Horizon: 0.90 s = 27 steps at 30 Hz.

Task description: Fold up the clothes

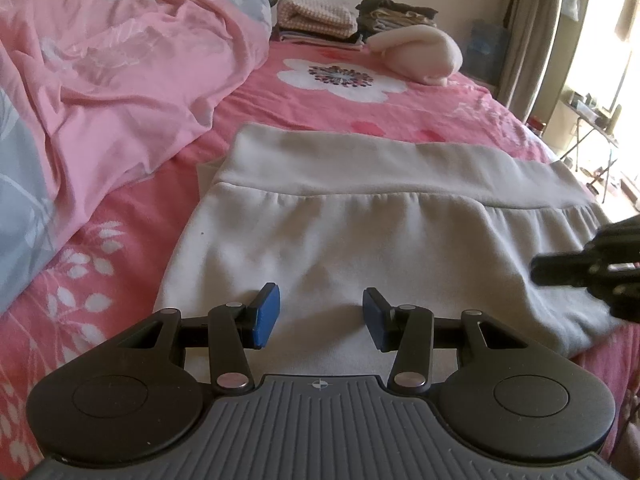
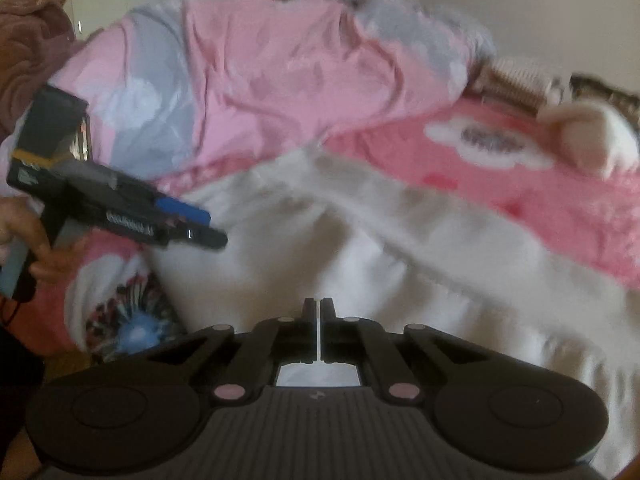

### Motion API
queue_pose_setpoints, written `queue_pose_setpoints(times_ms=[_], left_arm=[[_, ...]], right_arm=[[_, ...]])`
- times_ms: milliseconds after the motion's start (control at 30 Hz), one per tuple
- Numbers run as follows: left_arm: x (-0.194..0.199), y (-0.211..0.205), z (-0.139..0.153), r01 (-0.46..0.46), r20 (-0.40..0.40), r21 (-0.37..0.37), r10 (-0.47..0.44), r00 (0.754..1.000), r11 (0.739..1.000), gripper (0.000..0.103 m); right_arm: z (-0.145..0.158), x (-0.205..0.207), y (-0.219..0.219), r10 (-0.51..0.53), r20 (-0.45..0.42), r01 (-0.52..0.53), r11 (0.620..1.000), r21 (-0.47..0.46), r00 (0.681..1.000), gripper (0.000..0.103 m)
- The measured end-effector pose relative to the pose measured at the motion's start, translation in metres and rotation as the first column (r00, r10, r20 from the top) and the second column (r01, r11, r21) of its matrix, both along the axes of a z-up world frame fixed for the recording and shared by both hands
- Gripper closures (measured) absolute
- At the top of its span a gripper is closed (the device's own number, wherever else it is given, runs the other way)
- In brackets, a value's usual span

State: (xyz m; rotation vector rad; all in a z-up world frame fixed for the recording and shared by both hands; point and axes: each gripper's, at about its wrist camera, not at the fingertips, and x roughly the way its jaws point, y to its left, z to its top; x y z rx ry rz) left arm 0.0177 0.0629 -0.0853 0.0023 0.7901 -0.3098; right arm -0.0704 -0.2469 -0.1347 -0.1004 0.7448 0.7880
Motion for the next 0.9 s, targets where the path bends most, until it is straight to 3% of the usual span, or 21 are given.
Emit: queue_pose_setpoints(times_ms=[233,367,467,567,667,700,733,833,900], left_arm=[[-0.013,0.004,0.002,0.041,0.006,0.036,-0.041,0.999,0.999,0.057],[-0.011,0.002,0.002,0.029,0.004,0.031,-0.030,1.000,0.999,0.057],[-0.010,0.001,0.002,0.024,-0.001,0.036,-0.024,1.000,0.999,0.057],[-0.013,0.004,0.003,0.029,0.001,0.038,-0.029,1.000,0.999,0.057],[-0.016,0.008,0.006,0.026,0.011,0.037,-0.026,1.000,0.999,0.057],[-0.017,0.008,0.008,0.023,0.020,0.036,-0.024,1.000,0.999,0.057],[-0.018,0.007,0.011,0.035,0.032,0.025,-0.036,0.999,0.999,0.057],[-0.019,-0.005,0.018,0.133,0.080,-0.007,-0.132,0.988,0.991,0.057],[-0.018,-0.023,0.018,0.210,0.085,-0.008,-0.209,0.974,0.978,0.057]], right_arm=[[0.000,0.001,-0.009,0.048,-0.122,-0.043,0.998,0.049,0.991,0.100],[0.006,0.025,-0.010,-0.058,-0.071,0.063,0.996,0.064,0.996,0.099],[-0.005,0.041,-0.005,-0.056,-0.097,0.062,0.996,0.060,0.994,0.099],[-0.021,0.035,-0.009,0.000,-0.212,0.018,0.996,0.083,0.977,0.099],[-0.020,0.013,-0.025,0.027,-0.274,0.025,0.983,0.183,0.961,0.092],[-0.020,0.011,-0.030,0.052,-0.332,0.026,0.974,0.226,0.942,0.092],[-0.020,0.011,-0.033,0.066,-0.370,0.028,0.969,0.244,0.926,0.092],[-0.016,0.008,-0.038,0.008,-0.333,0.072,0.972,0.226,0.943,0.092],[-0.017,0.019,-0.044,-0.058,-0.346,0.151,0.956,0.250,0.936,0.092]])
